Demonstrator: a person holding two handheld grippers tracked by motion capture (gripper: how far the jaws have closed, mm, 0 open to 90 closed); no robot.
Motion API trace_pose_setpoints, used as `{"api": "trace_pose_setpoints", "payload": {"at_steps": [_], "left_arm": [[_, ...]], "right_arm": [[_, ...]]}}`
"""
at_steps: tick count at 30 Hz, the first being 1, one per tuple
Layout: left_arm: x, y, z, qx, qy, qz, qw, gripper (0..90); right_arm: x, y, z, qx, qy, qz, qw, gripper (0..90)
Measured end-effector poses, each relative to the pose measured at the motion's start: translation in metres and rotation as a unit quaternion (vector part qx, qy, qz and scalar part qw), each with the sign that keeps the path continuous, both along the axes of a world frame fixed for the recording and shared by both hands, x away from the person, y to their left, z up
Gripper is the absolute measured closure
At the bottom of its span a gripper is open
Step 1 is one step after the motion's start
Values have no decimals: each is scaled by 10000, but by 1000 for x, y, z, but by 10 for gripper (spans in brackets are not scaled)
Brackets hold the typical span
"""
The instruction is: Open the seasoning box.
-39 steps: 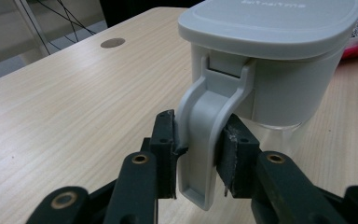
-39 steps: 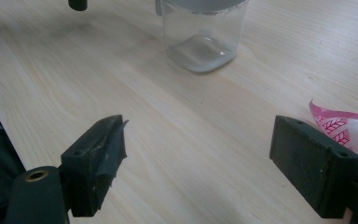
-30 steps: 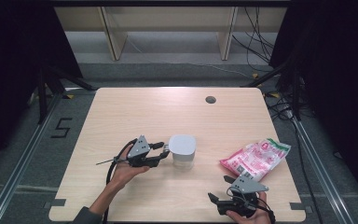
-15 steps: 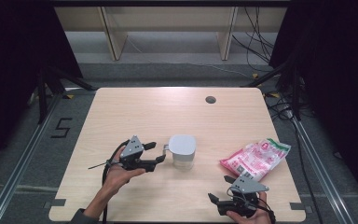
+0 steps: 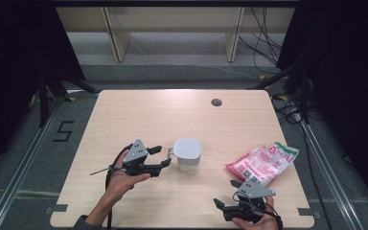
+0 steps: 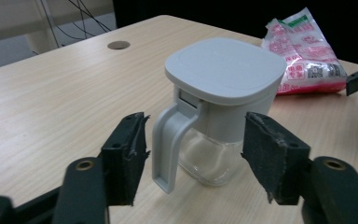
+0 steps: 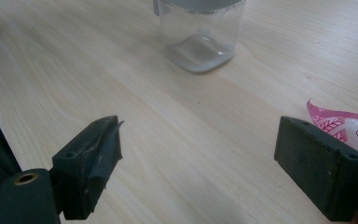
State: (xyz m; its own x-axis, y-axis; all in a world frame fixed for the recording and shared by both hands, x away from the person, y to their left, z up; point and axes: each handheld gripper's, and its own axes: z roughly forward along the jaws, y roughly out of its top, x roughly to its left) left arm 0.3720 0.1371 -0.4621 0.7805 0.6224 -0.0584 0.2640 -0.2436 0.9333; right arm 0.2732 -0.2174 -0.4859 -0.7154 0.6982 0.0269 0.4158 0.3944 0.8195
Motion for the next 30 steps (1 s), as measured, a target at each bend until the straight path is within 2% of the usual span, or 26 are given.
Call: {"api": "trace_pose_setpoints", "payload": {"at_steps": [1, 3, 4, 5, 7, 10, 11, 13, 14, 16, 21, 24, 26, 27, 28, 29, 30], "left_arm": [[-1, 1, 1, 2, -43, -36, 10000, 530], [-1, 1, 2, -6, -101, -30, 9999, 562], [-3, 1, 3, 19, -151, -26, 9999, 634], [-3, 1, 4, 90, -237, -68, 9997, 669], [-6, -2, 6, 81, -307, -117, 9994, 757], [-7, -5, 10, 122, -414, -168, 9989, 805], [-7, -6, 13, 112, -479, -177, 9986, 850], [-7, -8, 14, 89, -485, -179, 9986, 866], [-6, -9, 15, 42, -531, -190, 9984, 877], [-6, -10, 18, 95, -550, -182, 9983, 889], [0, -13, 21, -27, -479, -182, 9987, 893], [2, -14, 22, -91, -398, -181, 9990, 893], [7, -15, 22, -98, -407, -145, 9990, 893], [9, -16, 22, -134, -350, -132, 9992, 893], [11, -17, 22, -200, -326, -148, 9992, 893], [12, -19, 22, -161, -329, -145, 9992, 893], [14, -20, 21, -147, -349, -171, 9991, 893]], "right_arm": [[0, 0, -1, 1, 17, -7, 10000, 154], [0, 0, -1, -3, 26, -26, 10000, 155], [-1, 1, -1, 8, 44, -95, 9999, 155], [0, 1, -1, -40, 22, -114, 9999, 156], [0, 2, -1, -96, 18, -86, 9999, 160], [0, 3, -2, -137, -67, -22, 9999, 164], [0, 4, -2, -68, 32, 13, 10000, 168], [0, 3, -3, -128, 27, 85, 9999, 168], [0, 3, -2, -133, -62, -26, 9999, 168], [-1, 3, -2, -95, 25, -93, 9999, 168], [-2, 5, -2, -21, 128, -222, 9997, 173], [-3, 5, -1, -45, 162, -179, 9997, 175], [-2, 5, -1, -48, 110, -161, 9998, 175], [-1, 5, -2, -63, 79, -141, 9999, 175], [1, 4, -2, -77, -19, -16, 10000, 175], [2, 4, -2, -95, 26, 59, 9999, 176], [0, 4, -2, -73, 107, -18, 9999, 176]]}}
